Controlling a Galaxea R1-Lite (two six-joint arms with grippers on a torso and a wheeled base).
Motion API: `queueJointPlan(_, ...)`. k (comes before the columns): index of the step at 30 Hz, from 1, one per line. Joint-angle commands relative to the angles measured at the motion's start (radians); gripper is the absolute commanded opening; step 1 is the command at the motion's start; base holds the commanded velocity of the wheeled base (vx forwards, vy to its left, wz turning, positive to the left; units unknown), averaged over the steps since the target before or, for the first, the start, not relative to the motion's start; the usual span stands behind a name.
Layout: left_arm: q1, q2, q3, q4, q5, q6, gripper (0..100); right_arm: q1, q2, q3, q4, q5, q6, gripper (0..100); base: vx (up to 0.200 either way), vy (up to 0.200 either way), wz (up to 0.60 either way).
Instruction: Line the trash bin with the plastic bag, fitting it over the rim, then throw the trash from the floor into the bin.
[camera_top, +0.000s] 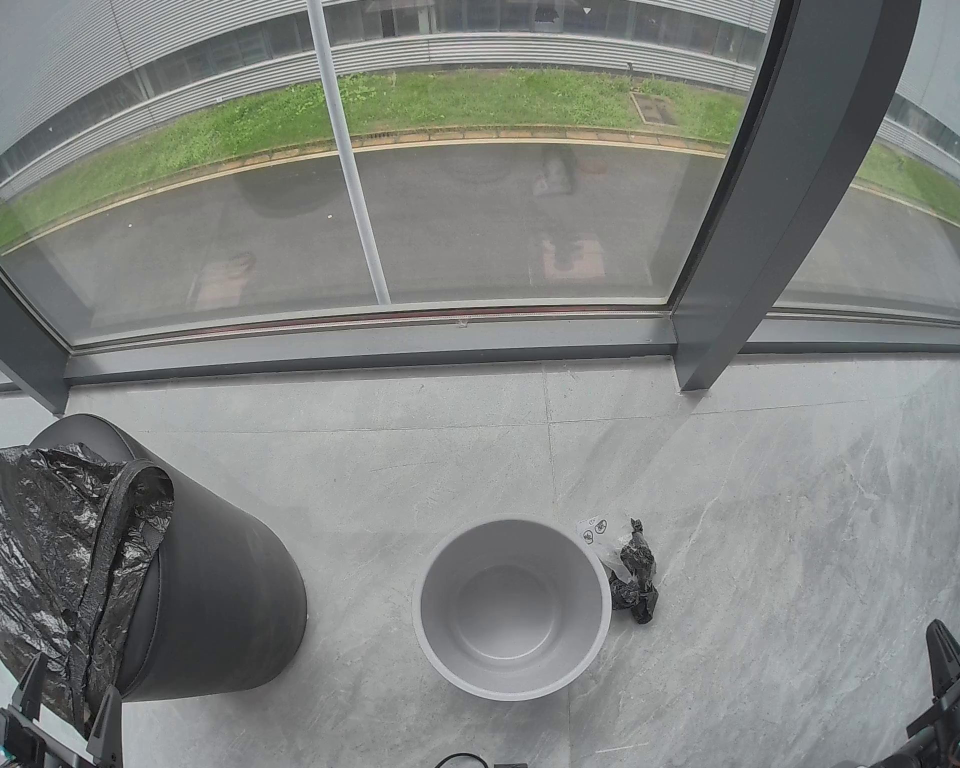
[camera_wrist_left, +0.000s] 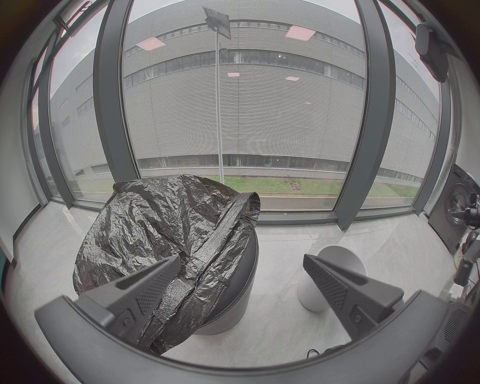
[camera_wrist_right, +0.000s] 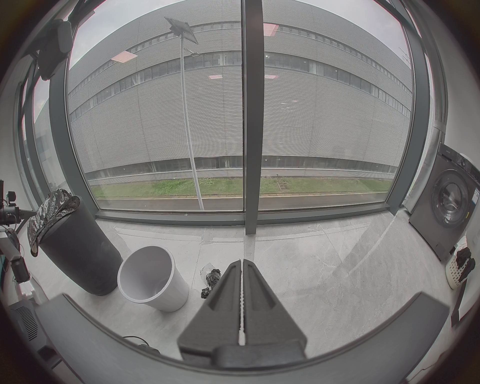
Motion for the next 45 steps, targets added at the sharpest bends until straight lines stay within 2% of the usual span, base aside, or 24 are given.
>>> queueJointPlan(1, 0.000, -0.017, 0.006, 0.000, -0.001, -0.002, 100, 0.000, -0.013, 0.016, 0.001, 0.000, -0.001, 0, 0.000, 0.000, 0.00)
queueJointPlan(6, 0.000, -0.017, 0.006, -0.002, 0.001, -0.003, 100, 0.000, -0.016, 0.015, 0.003, -0.003, -0.002, 0, 0.000, 0.000, 0.00)
queueJointPlan(9, -0.009, 0.026, -0.128, 0.003, -0.001, -0.052, 100, 0.000, -0.015, -0.002, -0.008, -0.008, 0.007, 0, 0.000, 0.000, 0.00)
queueJointPlan(11, -0.027, 0.089, -0.245, 0.046, -0.001, -0.074, 100, 0.003, 0.031, -0.140, -0.016, 0.000, 0.038, 0, 0.000, 0.000, 0.00)
queueJointPlan(13, -0.052, 0.127, -0.294, 0.096, -0.004, -0.066, 100, 0.009, 0.125, -0.251, -0.013, 0.003, 0.085, 0, 0.000, 0.000, 0.00)
queueJointPlan(16, -0.069, 0.173, -0.310, 0.099, -0.021, -0.068, 100, 0.011, 0.251, -0.312, -0.037, 0.008, 0.068, 0, 0.000, 0.000, 0.00)
queueJointPlan(20, -0.069, 0.256, -0.343, 0.059, -0.042, -0.074, 100, 0.040, 0.416, -0.341, -0.175, 0.009, 0.062, 0, 0.000, 0.000, 0.00)
queueJointPlan(24, -0.069, 0.410, -0.392, 0.026, -0.042, -0.054, 100, 0.083, 0.637, -0.341, -0.388, 0.006, 0.061, 0, 0.000, 0.000, 0.00)
queueJointPlan(27, -0.070, 0.537, -0.414, -0.019, -0.042, -0.020, 100, 0.123, 0.781, -0.343, -0.533, 0.000, 0.064, 0, 0.000, 0.000, 0.00)
queueJointPlan(30, -0.070, 0.672, -0.420, -0.079, -0.035, 0.046, 100, 0.198, 0.924, -0.347, -0.681, -0.023, 0.070, 0, 0.000, 0.000, 0.00)
queueJointPlan(31, -0.070, 0.672, -0.420, -0.079, -0.035, 0.046, 100, 0.198, 0.924, -0.347, -0.681, -0.023, 0.070, 0, 0.000, 0.000, 0.00)
queueJointPlan(32, -0.069, 0.744, -0.438, -0.094, -0.028, 0.092, 100, 0.238, 0.989, -0.349, -0.744, -0.051, 0.070, 0, 0.000, 0.000, 0.00)
queueJointPlan(35, -0.069, 0.854, -0.486, -0.096, -0.019, 0.153, 100, 0.312, 1.087, -0.347, -0.855, -0.107, 0.074, 0, 0.000, 0.000, 0.00)
queueJointPlan(36, -0.069, 0.854, -0.486, -0.096, -0.019, 0.153, 100, 0.312, 1.087, -0.347, -0.855, -0.107, 0.074, 0, 0.000, 0.000, 0.00)
queueJointPlan(37, -0.067, 0.922, -0.523, -0.096, 0.010, 0.199, 100, 0.347, 1.140, -0.347, -0.921, -0.135, 0.085, 0, 0.000, 0.000, 0.00)
queueJointPlan(41, -0.060, 1.016, -0.573, -0.097, 0.054, 0.319, 100, 0.364, 1.203, -0.338, -0.994, -0.169, 0.087, 0, 0.000, 0.000, 0.00)
queueJointPlan(45, -0.058, 1.094, -0.616, -0.096, 0.073, 0.346, 100, 0.364, 1.208, -0.335, -0.997, -0.167, 0.090, 0, 0.000, 0.000, 0.00)
